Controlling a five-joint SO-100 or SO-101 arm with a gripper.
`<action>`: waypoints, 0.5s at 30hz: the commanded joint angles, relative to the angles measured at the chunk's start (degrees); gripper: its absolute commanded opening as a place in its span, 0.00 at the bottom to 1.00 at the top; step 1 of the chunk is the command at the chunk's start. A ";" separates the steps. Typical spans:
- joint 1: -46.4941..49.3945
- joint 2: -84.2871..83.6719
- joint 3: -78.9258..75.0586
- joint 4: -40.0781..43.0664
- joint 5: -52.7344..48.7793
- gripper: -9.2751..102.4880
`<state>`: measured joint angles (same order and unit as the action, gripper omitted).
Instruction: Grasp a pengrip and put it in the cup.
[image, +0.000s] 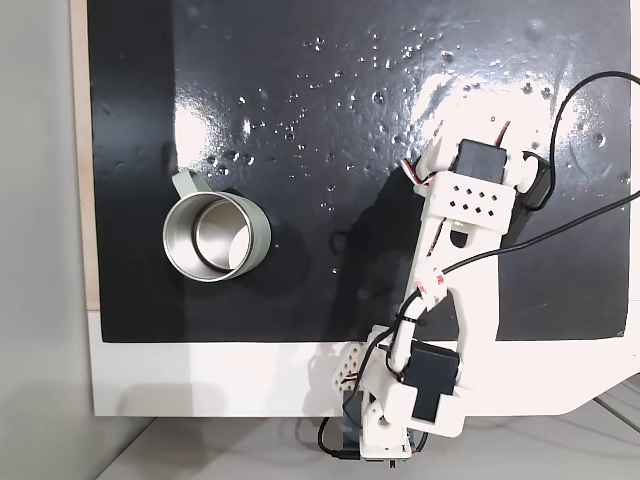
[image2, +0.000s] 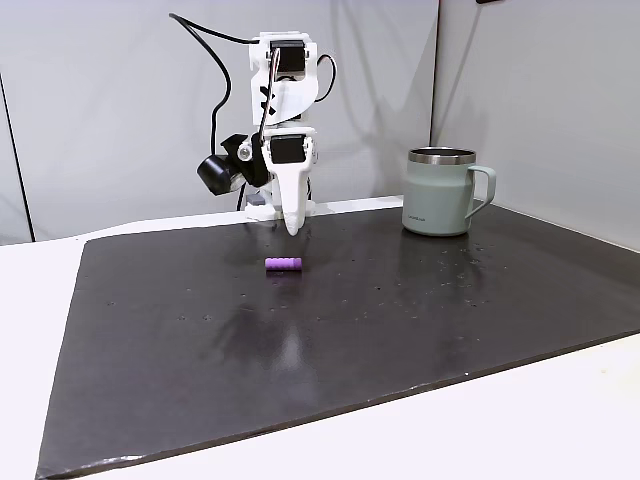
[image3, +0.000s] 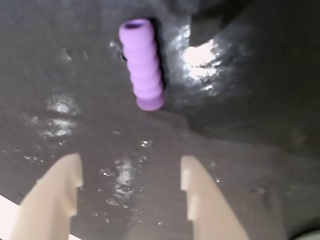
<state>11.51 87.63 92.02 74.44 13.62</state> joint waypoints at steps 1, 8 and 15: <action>1.49 0.09 -3.08 1.41 -1.14 0.31; 1.93 -3.52 -3.43 1.58 -2.64 0.31; 2.20 -6.94 -4.92 1.85 -4.31 0.30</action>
<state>12.83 80.68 90.62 75.06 10.20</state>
